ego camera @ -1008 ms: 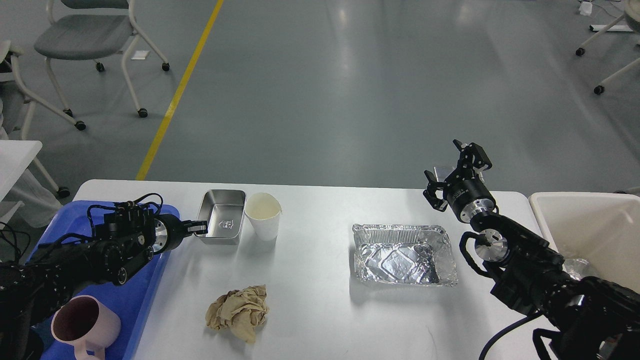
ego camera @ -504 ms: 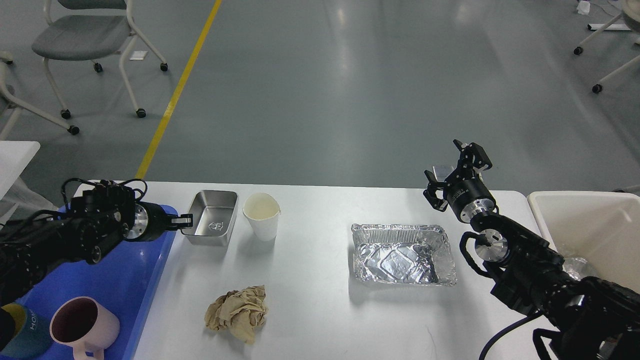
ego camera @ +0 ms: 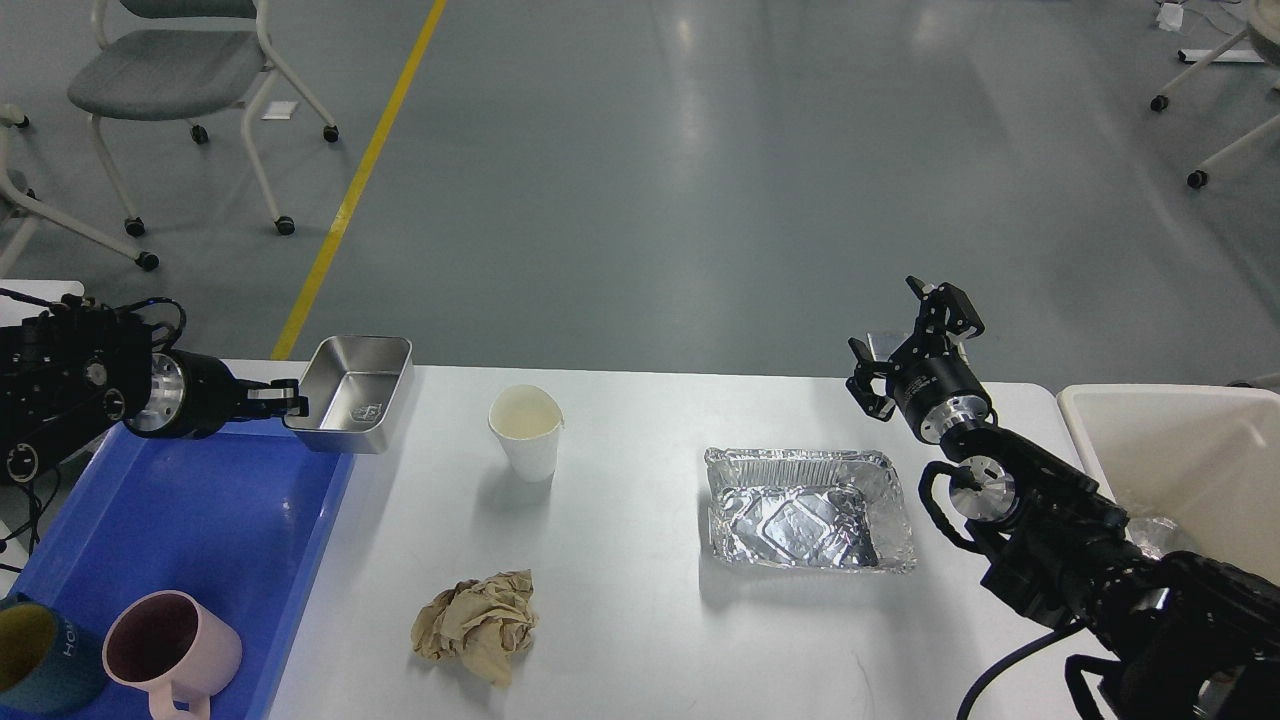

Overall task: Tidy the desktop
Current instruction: 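Carry the steel tray into the blue bin and release it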

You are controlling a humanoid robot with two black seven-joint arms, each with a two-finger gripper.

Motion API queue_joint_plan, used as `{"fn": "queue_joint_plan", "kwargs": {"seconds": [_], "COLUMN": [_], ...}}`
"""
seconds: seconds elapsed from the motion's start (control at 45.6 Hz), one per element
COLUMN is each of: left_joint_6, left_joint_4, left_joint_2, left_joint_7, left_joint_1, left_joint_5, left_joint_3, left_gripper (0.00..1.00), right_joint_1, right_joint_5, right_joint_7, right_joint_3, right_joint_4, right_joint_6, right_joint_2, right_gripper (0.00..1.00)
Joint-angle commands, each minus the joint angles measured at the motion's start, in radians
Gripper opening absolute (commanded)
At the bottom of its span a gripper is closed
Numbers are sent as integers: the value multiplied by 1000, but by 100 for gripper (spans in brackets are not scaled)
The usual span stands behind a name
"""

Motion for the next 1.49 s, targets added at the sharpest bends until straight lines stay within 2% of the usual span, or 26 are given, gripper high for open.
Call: {"fn": "queue_joint_plan", "kwargs": {"seconds": [0.0, 0.153, 0.285, 0.504, 0.657, 0.767, 0.986, 1.468], "left_joint_6": [18, 96, 107, 190, 282, 317, 320, 320], "left_joint_4": [-132, -261, -292, -293, -278, -249, -102, 15], "left_joint_2": [115, 235, 298, 381, 358, 306, 181, 89], "left_joint_7": [2, 11, 10, 0, 0, 7, -7, -12], "left_joint_1": [5, 30, 67, 139, 217, 239, 269, 298], "left_joint_5": [2, 7, 7, 7, 1, -4, -5, -5], "left_joint_3": [1, 10, 8, 8, -1, -1, 4, 8], "left_gripper": [0, 0, 0, 0, 0, 0, 0, 1], "right_joint_1": [-3, -8, -8, -9, -14, -18, -29, -32], "right_joint_5": [0, 1, 0, 0, 0, 0, 0, 0], "right_joint_7": [0, 0, 0, 0, 0, 0, 0, 0], "right_joint_3": [1, -1, -1, -1, -1, -1, -1, -1], "right_joint_4": [0, 0, 0, 0, 0, 0, 0, 0], "right_joint_6": [1, 1, 1, 3, 3, 3, 6, 6], "right_joint_2": [0, -2, 0, -2, 0, 0, -12, -18], "right_gripper": [100, 100, 100, 100, 100, 100, 100, 100]}}
